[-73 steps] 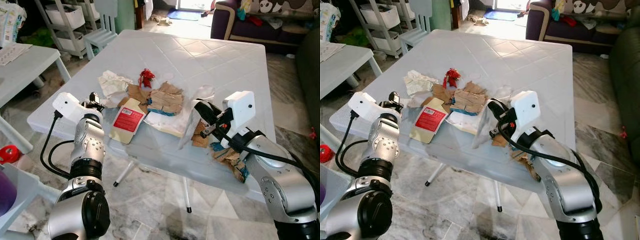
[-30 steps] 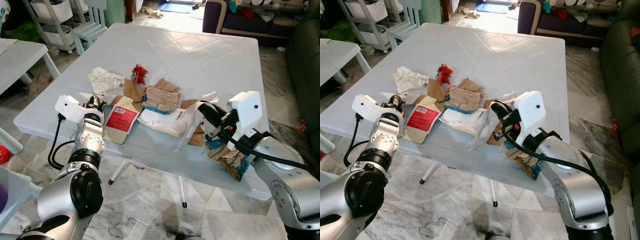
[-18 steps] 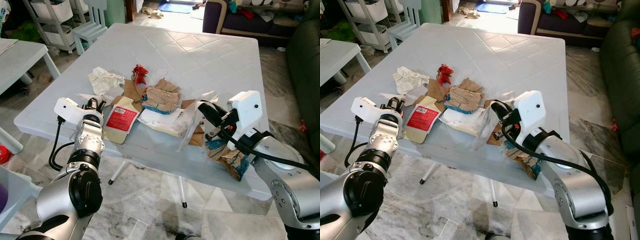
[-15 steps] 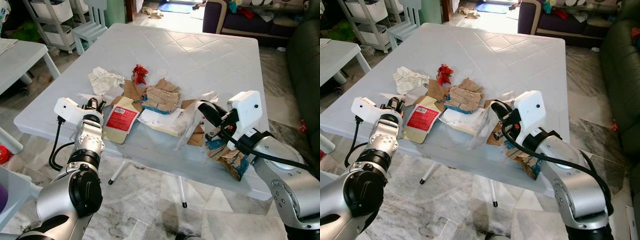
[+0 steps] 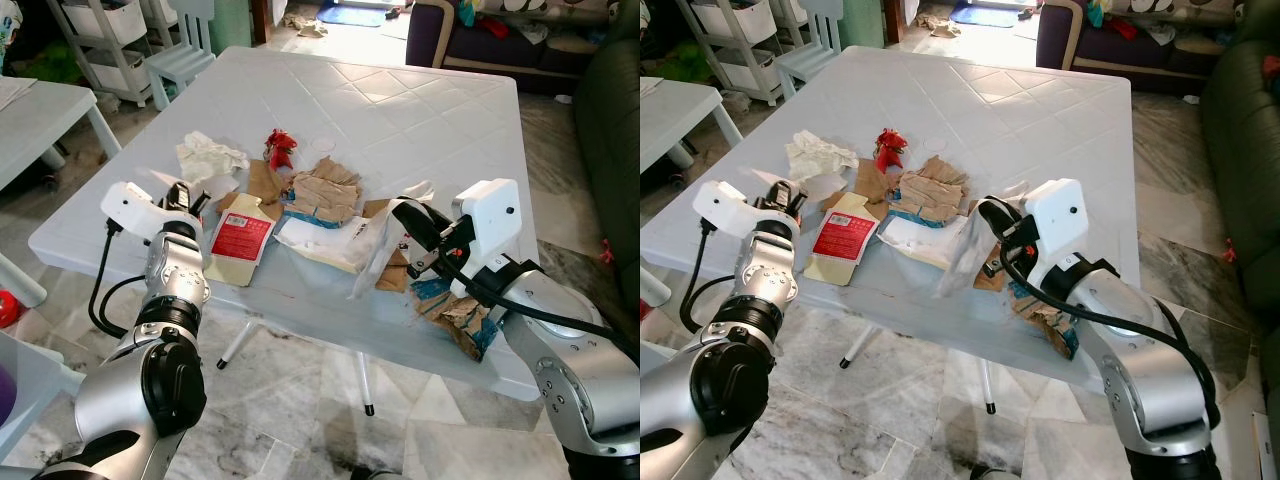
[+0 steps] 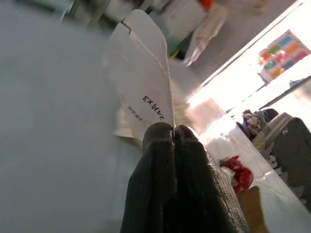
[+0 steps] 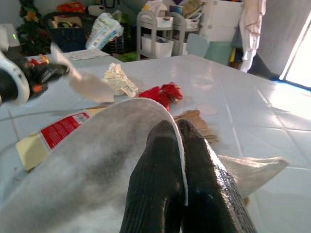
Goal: Picking trash to rubbish bin
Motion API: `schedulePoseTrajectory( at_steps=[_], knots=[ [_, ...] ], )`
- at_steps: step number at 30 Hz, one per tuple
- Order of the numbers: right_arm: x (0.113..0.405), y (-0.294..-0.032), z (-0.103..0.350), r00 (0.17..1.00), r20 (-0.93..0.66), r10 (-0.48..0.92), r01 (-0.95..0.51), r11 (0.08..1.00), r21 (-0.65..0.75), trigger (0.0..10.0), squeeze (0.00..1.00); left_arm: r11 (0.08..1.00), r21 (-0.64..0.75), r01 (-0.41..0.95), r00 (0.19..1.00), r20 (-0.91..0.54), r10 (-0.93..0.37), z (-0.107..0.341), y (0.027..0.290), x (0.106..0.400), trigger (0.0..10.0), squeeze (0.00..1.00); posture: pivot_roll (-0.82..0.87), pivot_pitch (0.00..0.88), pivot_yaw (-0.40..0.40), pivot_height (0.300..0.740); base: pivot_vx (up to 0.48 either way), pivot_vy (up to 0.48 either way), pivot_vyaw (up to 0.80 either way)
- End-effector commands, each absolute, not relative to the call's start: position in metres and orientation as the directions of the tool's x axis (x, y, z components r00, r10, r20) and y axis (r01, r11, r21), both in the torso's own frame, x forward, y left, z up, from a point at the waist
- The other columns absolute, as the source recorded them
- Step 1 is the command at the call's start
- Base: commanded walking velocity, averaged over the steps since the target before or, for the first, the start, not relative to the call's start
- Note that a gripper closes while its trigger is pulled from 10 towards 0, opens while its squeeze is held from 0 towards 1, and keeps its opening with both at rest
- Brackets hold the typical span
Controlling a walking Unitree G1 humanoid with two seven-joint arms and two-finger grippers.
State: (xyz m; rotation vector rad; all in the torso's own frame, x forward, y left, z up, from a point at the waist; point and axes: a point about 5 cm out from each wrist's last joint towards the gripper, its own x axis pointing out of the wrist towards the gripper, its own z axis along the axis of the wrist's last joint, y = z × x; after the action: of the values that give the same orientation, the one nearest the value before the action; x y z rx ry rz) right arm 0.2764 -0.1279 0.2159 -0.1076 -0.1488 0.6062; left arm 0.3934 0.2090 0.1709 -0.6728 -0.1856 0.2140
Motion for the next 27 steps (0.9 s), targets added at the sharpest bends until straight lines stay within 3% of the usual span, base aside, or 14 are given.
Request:
schedulePoseTrajectory(
  at_steps=[1, 3, 6, 13, 27],
  knots=[
    [0.278, -0.125, 0.217, 0.804, 0.118, 0.583, -0.567, 0.811, -0.148, 10.0, 0.00, 0.827, -0.551, -0.110, 0.951, 0.182, 0.248, 0.184, 0.212, 0.393, 0.0, 0.00, -0.09, 0.113, -0.016, 0.740, 0.000, 0.000, 0.00],
    [0.279, -0.124, 0.216, 0.802, 0.118, 0.585, -0.569, 0.809, -0.146, 10.0, 0.00, 0.851, -0.516, -0.103, 0.948, 0.209, 0.241, 0.188, 0.212, 0.392, 0.0, 0.00, -0.09, 0.113, -0.016, 0.740, 0.000, 0.000, 0.00],
    [0.284, -0.115, 0.212, 0.797, 0.131, 0.590, -0.577, 0.807, -0.125, 10.0, 0.00, 0.934, -0.340, -0.107, 0.922, 0.317, 0.221, 0.199, 0.221, 0.383, 0.0, 0.00, -0.01, 0.101, -0.023, 0.740, 0.000, 0.000, 0.00],
    [0.292, -0.107, 0.207, 0.792, 0.141, 0.594, -0.583, 0.805, -0.112, 10.0, 0.00, 0.980, -0.099, -0.171, 0.896, 0.399, 0.196, 0.189, 0.222, 0.353, 0.0, 0.00, 0.02, 0.086, -0.031, 0.740, 0.000, 0.000, 0.00],
    [0.301, -0.116, 0.207, 0.830, 0.171, 0.531, -0.518, 0.847, -0.116, 10.0, 0.00, 0.988, 0.013, -0.155, 0.902, 0.410, 0.136, 0.185, 0.202, 0.336, 0.0, 0.00, -0.01, 0.062, -0.013, 0.740, 0.000, 0.000, 0.00]
  ],
)
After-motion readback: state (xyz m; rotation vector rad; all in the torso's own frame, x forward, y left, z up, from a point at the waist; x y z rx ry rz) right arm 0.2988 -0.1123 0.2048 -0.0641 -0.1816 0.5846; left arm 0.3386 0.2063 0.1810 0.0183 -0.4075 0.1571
